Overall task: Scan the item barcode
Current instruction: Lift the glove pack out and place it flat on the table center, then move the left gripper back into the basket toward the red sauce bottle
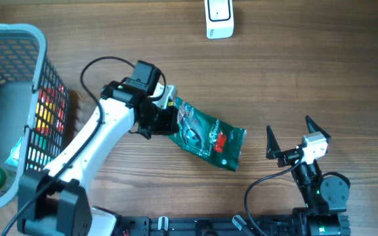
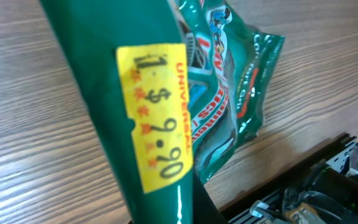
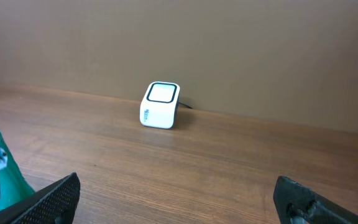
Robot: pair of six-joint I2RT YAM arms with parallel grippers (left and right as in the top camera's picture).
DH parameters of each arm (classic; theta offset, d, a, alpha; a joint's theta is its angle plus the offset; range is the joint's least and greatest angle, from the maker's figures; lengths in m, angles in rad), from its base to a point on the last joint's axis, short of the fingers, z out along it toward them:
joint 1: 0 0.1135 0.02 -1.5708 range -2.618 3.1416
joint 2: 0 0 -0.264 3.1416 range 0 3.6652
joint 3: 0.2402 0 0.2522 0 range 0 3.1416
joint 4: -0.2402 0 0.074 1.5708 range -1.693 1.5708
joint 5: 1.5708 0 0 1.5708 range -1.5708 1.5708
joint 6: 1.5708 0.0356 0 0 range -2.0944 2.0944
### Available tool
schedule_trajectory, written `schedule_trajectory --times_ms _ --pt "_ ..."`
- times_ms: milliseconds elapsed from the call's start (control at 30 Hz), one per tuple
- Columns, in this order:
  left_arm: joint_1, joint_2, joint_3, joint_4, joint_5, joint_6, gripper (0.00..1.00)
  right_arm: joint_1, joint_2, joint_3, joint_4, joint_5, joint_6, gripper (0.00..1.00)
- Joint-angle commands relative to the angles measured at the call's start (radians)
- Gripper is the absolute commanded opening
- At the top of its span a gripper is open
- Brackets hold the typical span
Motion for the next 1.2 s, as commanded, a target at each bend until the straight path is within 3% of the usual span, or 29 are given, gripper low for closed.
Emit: schedule_trajectory --times_ms 0,100,233,333,367,400,433,467,500,533,833,1167 --pt "-0.04 0.053 -0.005 0.016 -0.006 0.024 0.04 0.004 -0.008 -0.001 0.005 -0.016 -0.013 1.0" --pt "-0.046 0.087 -0.005 0.086 -0.063 0.013 0.04 0.004 -0.008 -0.001 0.005 -0.016 -0.013 1.0" --pt "-0.02 0.106 -0.005 0.203 -0.25 -0.222 0.04 0.004 -0.008 -0.001 0.005 -0.016 -0.013 1.0" --pt "-0.012 0.106 -0.005 0.233 -0.261 -0.33 0.04 0.004 -0.008 -0.001 0.005 -0.016 -0.014 1.0" --pt "-0.014 0.106 -0.005 0.234 -0.261 -0.348 0.09 0.004 -0.008 -0.001 0.005 -0.016 -0.014 1.0" --pt "-0.02 0.106 -0.005 0.23 -0.26 -0.352 0.19 0.004 -0.008 -0.001 0.005 -0.016 -0.013 1.0" --pt "-0.029 0.106 -0.005 0.222 -0.261 -0.352 0.41 0.004 -0.008 -0.001 0.005 -0.016 -0.013 1.0" --pt "-0.038 0.106 -0.005 0.209 -0.261 -0.352 0.51 0.004 -0.008 -0.001 0.005 -0.016 -0.014 1.0" --pt "-0.049 0.106 -0.005 0.193 -0.261 -0.351 0.94 0.004 -0.008 -0.001 0.005 -0.016 -0.014 1.0" --pt "-0.054 0.106 -0.005 0.188 -0.261 -0.349 1.0 0.004 -0.008 -0.001 0.005 -0.016 -0.014 1.0" --pt "-0.027 -0.062 0.034 0.17 -0.308 -0.344 1.0 0.004 -0.008 -0.001 0.005 -0.016 -0.013 1.0" --pt "-0.025 -0.473 0.051 0.247 -0.707 -0.344 1.0 0.004 -0.008 -0.001 0.005 -0.016 -0.013 1.0"
